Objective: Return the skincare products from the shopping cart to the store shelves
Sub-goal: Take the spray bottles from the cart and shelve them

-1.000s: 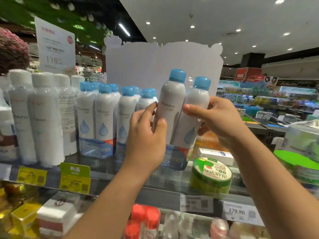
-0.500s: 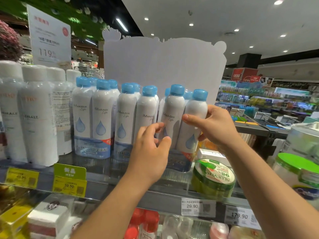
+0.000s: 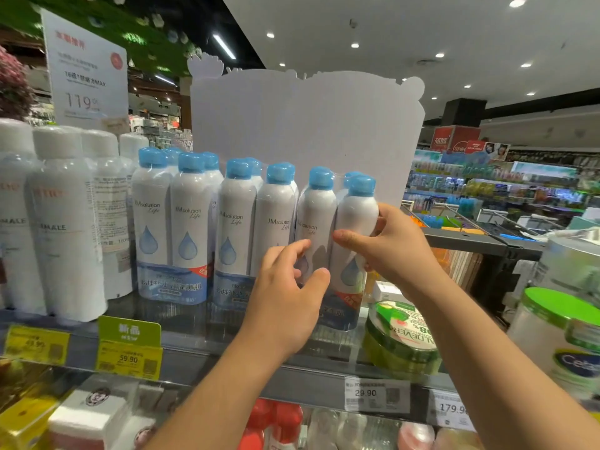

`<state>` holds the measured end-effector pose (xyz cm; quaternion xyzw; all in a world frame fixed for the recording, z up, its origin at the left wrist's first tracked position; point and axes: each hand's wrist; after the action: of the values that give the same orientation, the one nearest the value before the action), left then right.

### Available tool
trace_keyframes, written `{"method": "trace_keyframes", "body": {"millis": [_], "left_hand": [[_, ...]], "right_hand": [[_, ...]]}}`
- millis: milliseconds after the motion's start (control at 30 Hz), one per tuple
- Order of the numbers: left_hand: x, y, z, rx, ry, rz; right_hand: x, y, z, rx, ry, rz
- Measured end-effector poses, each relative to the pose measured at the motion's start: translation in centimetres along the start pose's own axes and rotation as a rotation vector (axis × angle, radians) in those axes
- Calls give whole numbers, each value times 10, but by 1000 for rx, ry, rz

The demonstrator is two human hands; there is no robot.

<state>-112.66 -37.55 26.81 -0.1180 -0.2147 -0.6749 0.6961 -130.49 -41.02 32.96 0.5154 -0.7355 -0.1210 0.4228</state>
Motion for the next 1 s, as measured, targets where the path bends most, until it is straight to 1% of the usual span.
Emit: {"method": "trace_keyframes", "body": {"millis": [167,333,467,633,767,867,1000], "left_hand": [[-4,-5,-3,9,7,-10],[-4,-6,-2,2,2,-11],[-5,-5,-2,-13,11,-17],[-8,0,-4,-32,32,-37],[-13,7,-6,-87,50,-63],[-17,14,-8,-137,51,-68],[-24,24,-9,-225,53,-102]], "right_hand": [[-17,-3,9,64,-79,-83],[-23,-11,13,-23,-40,14],[-30,-15,9,-40,-40,64],[-39,-17,2,-26,-81,74],[-47,-16,-5,13,-152,69],[-54,-17,-7,-37,-210,172],[-68,-21,-13,-15,-199,309]]}}
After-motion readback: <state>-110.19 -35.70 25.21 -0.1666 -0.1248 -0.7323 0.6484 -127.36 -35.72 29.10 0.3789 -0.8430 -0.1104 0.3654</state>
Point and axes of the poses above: each hand's wrist, its own x-axis towards the middle knuckle, its own y-axis out of the back of the hand, z = x × y, and after that the axes turned 12 degrees about -x, right-handed
